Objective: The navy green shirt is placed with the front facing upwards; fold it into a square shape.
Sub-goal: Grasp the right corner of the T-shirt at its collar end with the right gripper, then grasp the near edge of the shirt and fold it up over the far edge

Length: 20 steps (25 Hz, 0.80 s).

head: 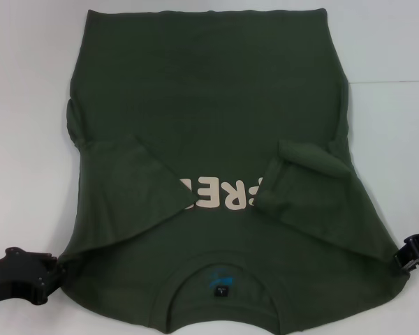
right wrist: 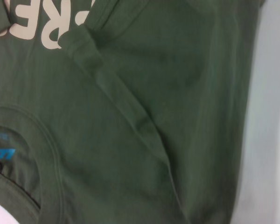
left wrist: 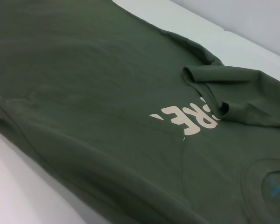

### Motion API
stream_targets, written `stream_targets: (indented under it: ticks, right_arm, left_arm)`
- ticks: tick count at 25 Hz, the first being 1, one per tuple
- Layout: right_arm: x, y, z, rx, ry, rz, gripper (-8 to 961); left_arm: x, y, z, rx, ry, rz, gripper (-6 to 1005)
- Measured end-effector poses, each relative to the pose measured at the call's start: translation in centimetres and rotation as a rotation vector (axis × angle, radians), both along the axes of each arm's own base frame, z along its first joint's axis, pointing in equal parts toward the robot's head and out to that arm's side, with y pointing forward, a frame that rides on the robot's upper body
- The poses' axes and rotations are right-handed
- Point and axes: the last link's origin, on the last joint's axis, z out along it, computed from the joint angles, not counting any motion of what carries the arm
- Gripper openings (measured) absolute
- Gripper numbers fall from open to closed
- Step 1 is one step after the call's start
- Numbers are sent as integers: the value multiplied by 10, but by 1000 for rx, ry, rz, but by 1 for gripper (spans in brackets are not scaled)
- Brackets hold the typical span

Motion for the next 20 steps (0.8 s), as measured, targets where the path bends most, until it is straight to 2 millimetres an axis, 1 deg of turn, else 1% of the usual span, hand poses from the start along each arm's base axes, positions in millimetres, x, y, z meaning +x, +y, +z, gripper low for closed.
stream_targets:
  ticks: [4,13,20]
  right_arm:
    - [0,1,0,4,-2,3,178]
    - [1,1,1,1,-5,13,44]
    - [2,1,7,21,22,36,32]
  left_arm:
    - [0,0,0,-1,-1,-1,32]
    - [0,-1,0,-4,-3,-2,33]
    - [-1,-3,1,-16,-16,26,33]
